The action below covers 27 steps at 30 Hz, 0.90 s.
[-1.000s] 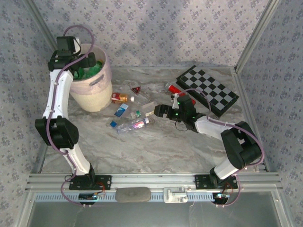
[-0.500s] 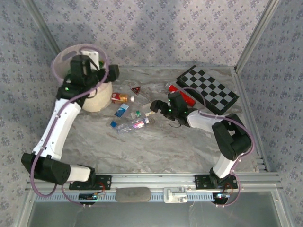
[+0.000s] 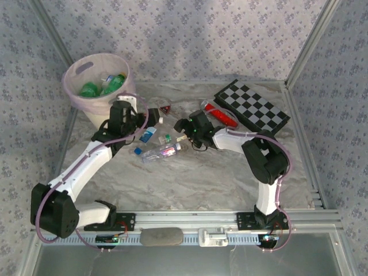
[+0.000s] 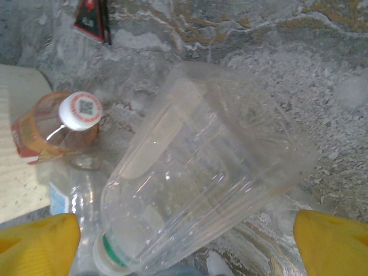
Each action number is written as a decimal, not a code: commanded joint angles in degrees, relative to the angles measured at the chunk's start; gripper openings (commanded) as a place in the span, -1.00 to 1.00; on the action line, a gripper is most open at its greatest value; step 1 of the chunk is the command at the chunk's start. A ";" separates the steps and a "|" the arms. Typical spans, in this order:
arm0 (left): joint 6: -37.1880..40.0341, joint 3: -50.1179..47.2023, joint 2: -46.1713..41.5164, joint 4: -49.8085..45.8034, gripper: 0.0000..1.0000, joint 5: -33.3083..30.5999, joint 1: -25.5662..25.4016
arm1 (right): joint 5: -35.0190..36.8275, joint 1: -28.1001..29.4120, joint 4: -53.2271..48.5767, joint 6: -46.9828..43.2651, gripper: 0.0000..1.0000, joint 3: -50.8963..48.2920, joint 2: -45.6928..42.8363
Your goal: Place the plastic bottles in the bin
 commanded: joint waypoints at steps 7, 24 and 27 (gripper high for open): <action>-2.84 -6.57 -4.01 4.84 0.99 -1.51 -0.13 | 5.53 -0.21 -8.00 4.53 0.81 8.69 5.74; -2.39 -8.60 -5.13 4.48 1.00 -1.96 0.22 | 5.72 -5.72 -13.51 -4.16 0.40 7.30 5.71; -2.90 -8.41 -4.39 4.49 1.00 -1.28 0.22 | 6.12 -7.53 -15.36 -7.26 0.41 5.50 3.45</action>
